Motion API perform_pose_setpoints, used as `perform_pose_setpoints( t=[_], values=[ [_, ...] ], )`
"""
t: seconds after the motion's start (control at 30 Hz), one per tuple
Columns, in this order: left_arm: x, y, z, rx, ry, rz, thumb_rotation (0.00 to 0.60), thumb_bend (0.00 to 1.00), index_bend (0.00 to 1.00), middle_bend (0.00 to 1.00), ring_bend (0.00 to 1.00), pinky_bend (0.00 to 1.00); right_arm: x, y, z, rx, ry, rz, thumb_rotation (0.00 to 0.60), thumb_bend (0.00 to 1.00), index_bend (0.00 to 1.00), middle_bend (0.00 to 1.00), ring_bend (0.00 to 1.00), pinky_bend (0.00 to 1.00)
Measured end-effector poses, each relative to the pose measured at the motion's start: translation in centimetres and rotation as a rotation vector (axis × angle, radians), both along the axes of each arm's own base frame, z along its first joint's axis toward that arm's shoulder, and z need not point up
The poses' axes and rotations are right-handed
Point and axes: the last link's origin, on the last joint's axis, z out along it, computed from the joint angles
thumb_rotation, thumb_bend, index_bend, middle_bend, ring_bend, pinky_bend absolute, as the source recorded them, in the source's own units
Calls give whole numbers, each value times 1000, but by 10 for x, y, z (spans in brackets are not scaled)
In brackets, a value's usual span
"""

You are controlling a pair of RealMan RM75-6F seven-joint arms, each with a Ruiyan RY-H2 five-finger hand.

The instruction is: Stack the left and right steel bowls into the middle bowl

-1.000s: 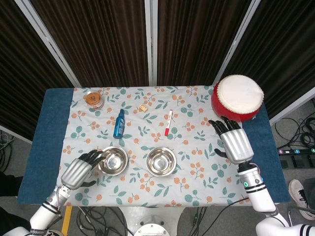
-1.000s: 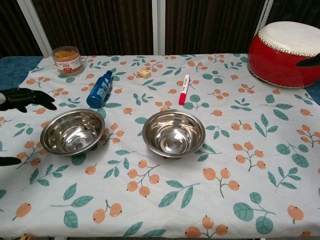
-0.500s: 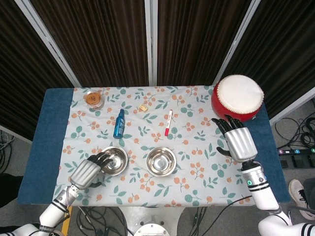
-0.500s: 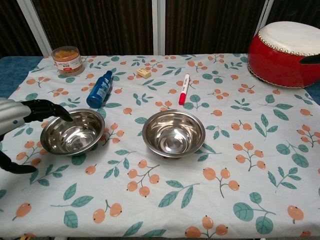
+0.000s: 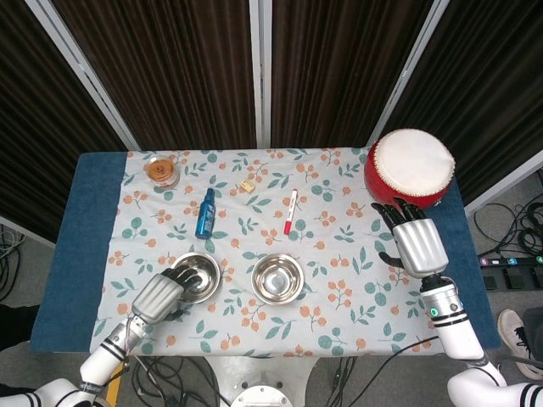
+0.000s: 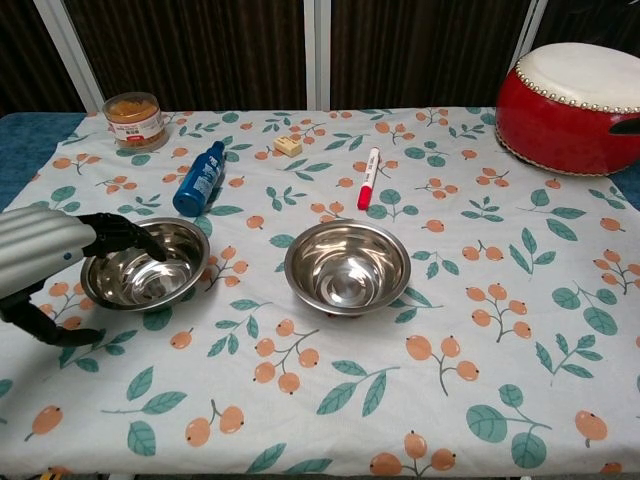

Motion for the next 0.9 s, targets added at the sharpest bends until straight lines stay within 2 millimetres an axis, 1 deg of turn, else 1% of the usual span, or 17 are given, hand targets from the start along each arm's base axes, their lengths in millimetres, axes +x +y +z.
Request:
perform_pose_setpoints(
  t=[0.13, 0.33, 0.57, 0.9],
  values=[
    [-1, 4, -6, 10, 25, -19, 600, 255, 313, 328, 222, 365, -2, -3, 1, -5, 0, -6, 600, 0, 170, 274, 131, 243],
    [-3, 8, -12, 22, 68, -63, 600, 258, 405, 402, 285, 409, -7, -6, 1, -7, -4, -23, 600, 0, 170, 281, 131, 237],
    [-6, 7, -19, 26, 98, -93, 600, 263, 470, 464, 359, 468, -10, -8, -2, -3, -3, -34, 600, 0, 170, 284, 131, 230],
    [-3, 15, -22, 66, 111, -138, 600, 327, 562, 553, 449, 547, -14, -12, -6, 3, -1, -47, 600, 0, 170, 286, 131, 225]
  ],
)
